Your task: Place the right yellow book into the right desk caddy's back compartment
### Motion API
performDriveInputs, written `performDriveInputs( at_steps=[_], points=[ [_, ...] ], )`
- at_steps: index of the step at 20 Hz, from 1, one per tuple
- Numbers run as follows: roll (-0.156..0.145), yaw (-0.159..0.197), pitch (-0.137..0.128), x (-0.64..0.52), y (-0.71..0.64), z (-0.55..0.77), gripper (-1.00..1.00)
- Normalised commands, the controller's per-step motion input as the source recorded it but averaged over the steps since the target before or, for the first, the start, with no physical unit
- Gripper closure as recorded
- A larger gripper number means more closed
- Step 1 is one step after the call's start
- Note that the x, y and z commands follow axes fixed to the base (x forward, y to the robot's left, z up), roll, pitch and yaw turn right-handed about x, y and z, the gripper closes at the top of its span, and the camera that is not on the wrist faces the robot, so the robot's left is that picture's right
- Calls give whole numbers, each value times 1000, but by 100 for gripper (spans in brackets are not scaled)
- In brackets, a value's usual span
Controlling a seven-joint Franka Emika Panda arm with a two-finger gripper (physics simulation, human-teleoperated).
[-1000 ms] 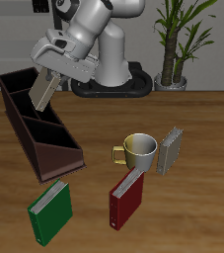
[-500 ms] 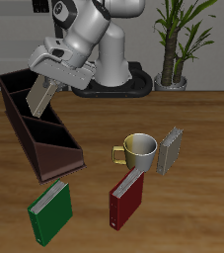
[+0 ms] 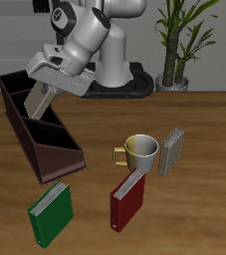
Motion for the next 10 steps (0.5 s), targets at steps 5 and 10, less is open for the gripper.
performDriveInputs(
  at_steps=[5, 10],
  points=[
    [-5, -12, 21, 75, -29, -115, 100],
    [-3, -19, 20, 39, -36, -149, 100]
  ],
)
